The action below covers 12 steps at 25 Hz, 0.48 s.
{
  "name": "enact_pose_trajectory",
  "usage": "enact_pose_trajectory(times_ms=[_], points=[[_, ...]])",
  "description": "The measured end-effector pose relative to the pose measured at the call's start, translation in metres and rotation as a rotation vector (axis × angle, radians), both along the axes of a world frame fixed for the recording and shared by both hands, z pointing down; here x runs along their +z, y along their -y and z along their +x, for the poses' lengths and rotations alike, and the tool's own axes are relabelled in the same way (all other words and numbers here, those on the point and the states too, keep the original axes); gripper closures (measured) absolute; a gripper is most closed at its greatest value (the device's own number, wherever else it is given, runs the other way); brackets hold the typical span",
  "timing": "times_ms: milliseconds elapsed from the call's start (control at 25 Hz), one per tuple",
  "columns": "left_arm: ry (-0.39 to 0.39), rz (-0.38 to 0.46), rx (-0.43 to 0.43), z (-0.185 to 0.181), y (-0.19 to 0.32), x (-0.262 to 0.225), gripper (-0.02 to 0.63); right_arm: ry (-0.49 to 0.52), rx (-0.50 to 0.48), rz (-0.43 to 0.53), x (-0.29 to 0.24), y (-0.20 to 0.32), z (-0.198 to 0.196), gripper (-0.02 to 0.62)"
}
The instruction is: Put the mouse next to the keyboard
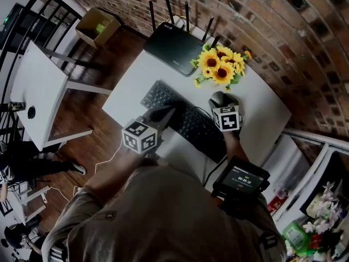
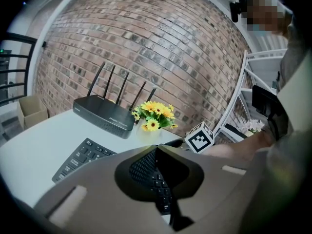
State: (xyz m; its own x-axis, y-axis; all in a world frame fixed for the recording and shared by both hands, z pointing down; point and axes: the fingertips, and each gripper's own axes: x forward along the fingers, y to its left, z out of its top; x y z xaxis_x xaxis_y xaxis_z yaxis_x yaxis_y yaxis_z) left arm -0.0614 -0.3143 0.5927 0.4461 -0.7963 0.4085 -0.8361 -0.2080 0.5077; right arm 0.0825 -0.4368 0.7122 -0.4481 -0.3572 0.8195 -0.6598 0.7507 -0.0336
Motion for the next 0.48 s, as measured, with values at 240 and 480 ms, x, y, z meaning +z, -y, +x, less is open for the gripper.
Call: enact_pose_trajectory(times_ms=[240,480], points=[[0.000,0.013,0.011,0.002,0.003,-0.004,0.606,0.046,0.044,0.068,-0.019,0.008,0.005,0.291],[-0.003,0.034,0.043,0.009,0.003,-0.009,0.606,0.081,0.087,0.127,-0.042,0.007,0.014,0.291]])
